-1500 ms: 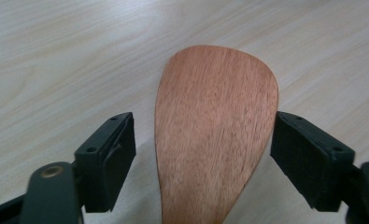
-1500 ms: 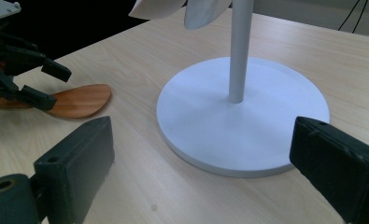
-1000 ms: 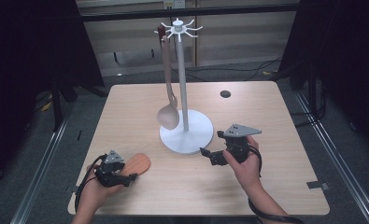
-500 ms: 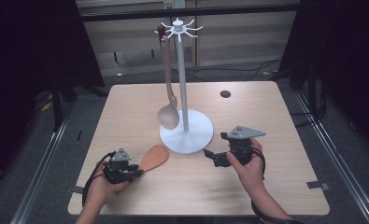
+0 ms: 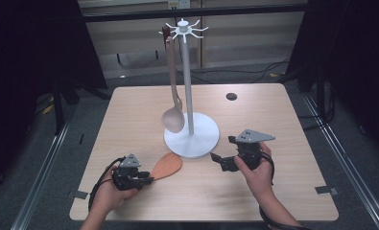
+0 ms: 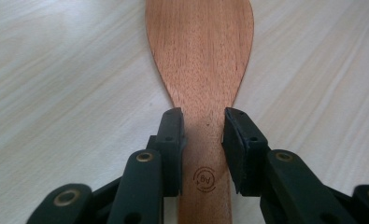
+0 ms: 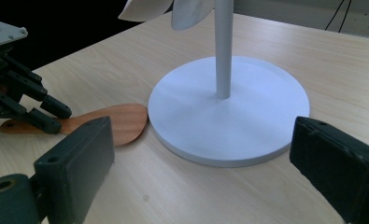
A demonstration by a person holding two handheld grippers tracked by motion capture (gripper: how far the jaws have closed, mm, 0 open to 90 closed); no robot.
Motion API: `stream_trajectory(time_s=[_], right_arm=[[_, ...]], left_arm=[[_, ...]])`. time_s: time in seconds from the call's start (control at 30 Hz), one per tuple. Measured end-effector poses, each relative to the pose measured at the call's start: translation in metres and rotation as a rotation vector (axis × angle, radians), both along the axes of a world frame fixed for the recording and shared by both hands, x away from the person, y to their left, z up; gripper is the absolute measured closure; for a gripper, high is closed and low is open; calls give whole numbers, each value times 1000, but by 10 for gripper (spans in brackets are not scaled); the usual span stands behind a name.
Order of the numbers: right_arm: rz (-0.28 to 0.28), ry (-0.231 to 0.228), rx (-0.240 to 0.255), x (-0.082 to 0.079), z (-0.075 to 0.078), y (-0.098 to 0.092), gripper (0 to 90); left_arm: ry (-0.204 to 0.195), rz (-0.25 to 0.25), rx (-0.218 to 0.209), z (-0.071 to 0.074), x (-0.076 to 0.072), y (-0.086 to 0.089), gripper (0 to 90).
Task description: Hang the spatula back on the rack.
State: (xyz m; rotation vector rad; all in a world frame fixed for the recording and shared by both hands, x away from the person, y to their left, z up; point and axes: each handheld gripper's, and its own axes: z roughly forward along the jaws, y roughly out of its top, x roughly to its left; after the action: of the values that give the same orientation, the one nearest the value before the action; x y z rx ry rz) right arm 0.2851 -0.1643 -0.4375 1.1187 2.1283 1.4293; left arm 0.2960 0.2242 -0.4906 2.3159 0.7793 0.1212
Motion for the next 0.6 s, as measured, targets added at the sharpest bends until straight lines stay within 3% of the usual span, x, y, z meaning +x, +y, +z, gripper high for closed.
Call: stream_trajectory(time_s=[0.27,0.5,0.53,0.6], right_arm=[[18,-6,-5,2,0,6,60],[5,-1,-2,0,0,2,60],[3,-2,0,0,0,1,60],[-3,1,-1,-1,-1,0,60]], left_arm=[[-2,-90,-24,-1,-6,-15,688],[2,-161,-49,-3,-9,-39,688],[-4,-178,-30,-2,-8,-42,688],[-3,-185,-52,-3,-8,-49,688]])
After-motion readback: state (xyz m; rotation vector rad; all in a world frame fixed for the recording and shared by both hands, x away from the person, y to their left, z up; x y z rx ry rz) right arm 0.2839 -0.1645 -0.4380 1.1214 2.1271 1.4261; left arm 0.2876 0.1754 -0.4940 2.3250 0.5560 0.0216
